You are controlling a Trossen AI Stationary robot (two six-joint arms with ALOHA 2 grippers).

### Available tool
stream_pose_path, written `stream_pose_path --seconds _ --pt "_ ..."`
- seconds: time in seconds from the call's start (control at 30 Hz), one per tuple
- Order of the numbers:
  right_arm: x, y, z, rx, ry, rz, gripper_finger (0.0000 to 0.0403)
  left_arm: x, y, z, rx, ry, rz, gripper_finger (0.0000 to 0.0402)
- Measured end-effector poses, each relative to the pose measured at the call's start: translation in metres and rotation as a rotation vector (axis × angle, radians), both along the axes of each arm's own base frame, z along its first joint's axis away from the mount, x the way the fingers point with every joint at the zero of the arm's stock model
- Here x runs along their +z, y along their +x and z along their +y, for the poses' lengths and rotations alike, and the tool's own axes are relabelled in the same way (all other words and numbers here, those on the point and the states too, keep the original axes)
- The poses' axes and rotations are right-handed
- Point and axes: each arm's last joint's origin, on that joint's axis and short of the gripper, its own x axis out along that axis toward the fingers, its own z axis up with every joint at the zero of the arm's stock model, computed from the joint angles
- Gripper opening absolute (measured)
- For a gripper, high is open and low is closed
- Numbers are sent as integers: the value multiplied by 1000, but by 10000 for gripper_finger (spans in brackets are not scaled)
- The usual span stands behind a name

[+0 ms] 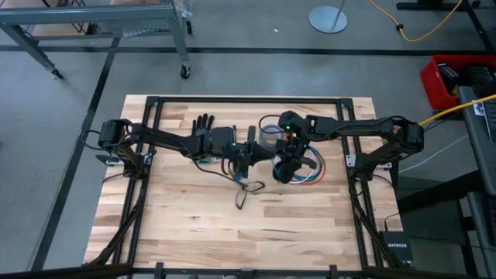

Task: Coil cords
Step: Coil the green wire onto the spool

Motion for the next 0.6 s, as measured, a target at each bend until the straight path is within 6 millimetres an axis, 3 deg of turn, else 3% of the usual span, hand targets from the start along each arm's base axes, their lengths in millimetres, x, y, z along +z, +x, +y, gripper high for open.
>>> stream_pose_path --seconds 0.17,0.6 --pt "-4 4 -4 -162 -175 44 1 -3 0 5 99 -227 28 0" --pt "-13 7 -17 -634 -451 304 1 -29 -7 11 519 -208 255 0"
